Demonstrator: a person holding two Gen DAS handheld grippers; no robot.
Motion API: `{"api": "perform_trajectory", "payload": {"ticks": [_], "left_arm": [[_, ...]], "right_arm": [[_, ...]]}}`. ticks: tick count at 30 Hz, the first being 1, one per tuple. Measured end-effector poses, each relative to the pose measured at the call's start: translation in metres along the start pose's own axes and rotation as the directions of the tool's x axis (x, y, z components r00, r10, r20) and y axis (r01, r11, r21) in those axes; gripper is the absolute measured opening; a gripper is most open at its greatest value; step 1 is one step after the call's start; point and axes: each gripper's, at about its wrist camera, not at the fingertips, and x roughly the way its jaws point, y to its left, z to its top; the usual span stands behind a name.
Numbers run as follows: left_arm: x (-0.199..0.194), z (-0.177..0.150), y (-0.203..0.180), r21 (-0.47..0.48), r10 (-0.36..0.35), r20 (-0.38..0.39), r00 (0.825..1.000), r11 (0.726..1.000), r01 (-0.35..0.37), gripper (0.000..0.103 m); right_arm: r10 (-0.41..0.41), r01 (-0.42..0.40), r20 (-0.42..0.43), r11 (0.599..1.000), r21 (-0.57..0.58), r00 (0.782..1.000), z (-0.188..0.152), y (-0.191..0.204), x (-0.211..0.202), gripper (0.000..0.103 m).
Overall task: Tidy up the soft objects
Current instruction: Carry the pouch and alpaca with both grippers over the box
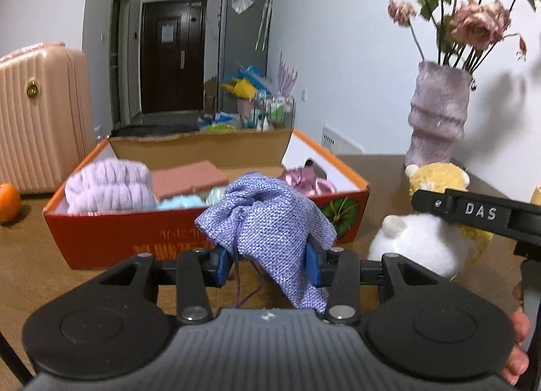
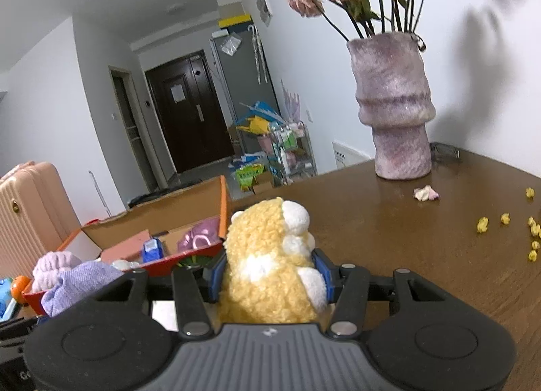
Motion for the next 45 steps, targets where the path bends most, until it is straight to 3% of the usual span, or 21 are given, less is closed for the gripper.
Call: {"api": "perform_trajectory", "payload": {"ticks": [17,45], "left_arm": [[-0.015,0.028,0.022,-0.059,0.043,0.132,0.990,0.998,-0.035,0.042],[0.035,0.068,0.065,-0.109,0.170,0.231,0.958,0.983,-0.149,0.042]], "right_arm": [[0.045,-0.043,0.097,0.999,-0.024,0.994,0.012,0.030,-0.001,0.051],[0.097,-0.091,0.139,0.995,-0.051,0.986,0.028,0.095,0.075,0.051]]}}
